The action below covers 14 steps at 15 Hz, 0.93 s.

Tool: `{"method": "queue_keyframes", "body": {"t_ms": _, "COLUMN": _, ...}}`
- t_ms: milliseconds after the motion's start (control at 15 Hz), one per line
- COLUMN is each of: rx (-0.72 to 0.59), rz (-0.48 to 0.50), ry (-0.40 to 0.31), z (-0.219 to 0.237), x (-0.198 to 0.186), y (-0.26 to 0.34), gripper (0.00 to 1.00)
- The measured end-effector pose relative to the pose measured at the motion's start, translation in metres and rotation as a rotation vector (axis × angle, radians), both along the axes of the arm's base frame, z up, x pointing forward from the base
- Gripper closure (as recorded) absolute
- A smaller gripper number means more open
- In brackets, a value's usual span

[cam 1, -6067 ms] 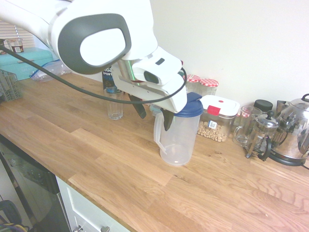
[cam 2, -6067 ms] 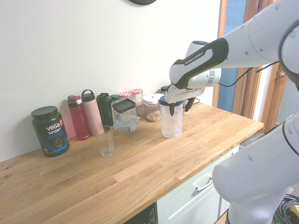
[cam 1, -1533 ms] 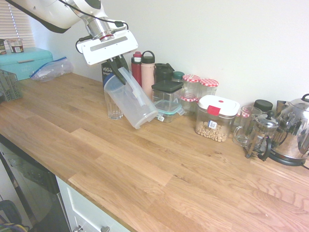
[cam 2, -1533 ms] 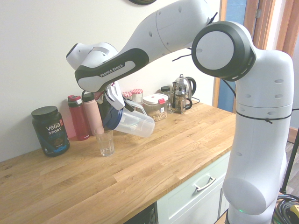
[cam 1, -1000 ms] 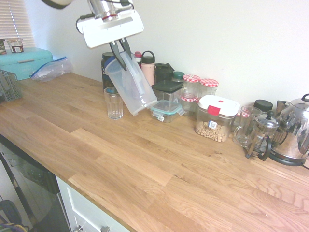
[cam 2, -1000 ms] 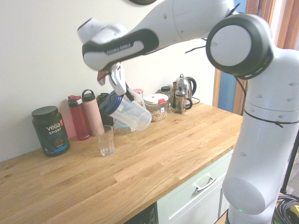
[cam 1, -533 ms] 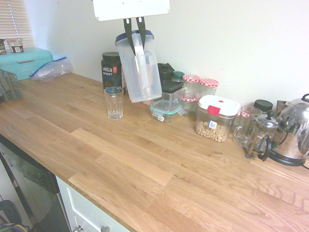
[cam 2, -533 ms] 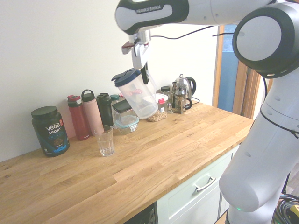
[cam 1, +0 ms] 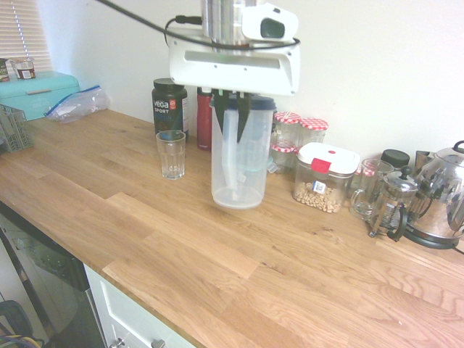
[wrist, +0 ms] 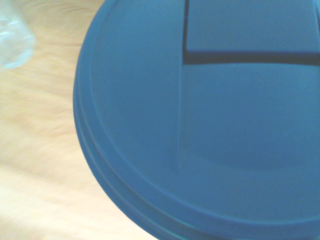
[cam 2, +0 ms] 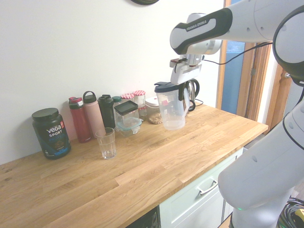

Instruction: Pour me some water

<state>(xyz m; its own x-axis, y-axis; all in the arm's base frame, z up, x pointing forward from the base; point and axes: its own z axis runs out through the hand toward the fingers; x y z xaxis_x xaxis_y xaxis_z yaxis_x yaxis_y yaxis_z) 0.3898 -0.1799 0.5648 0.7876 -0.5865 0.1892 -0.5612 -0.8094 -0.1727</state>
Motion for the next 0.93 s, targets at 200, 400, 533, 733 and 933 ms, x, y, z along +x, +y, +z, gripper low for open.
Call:
{"method": "queue_keyframes", "body": {"t_ms": 200, "rx": 0.039, "rz": -0.153, "ry": -0.093, "z": -0.021, "x": -0.009, "y": -0.035, "gripper": 1.0}}
{"method": "queue_keyframes", "body": {"t_ms": 400, "rx": 0.062, "rz": -0.305, "ry": -0.2, "z": -0.044, "x": -0.003, "y": -0.053, "gripper": 1.0}}
{"method": "queue_keyframes", "body": {"t_ms": 533, "rx": 0.07, "rz": -0.406, "ry": -0.268, "z": -0.06, "x": 0.002, "y": -0.057, "gripper": 1.0}}
{"method": "queue_keyframes", "body": {"t_ms": 733, "rx": 0.068, "rz": -0.524, "ry": -0.326, "z": -0.078, "x": 0.005, "y": -0.057, "gripper": 1.0}}
{"method": "queue_keyframes", "body": {"t_ms": 933, "rx": 0.067, "rz": -0.532, "ry": -0.276, "z": -0.09, "x": 0.006, "y": -0.053, "gripper": 1.0}}
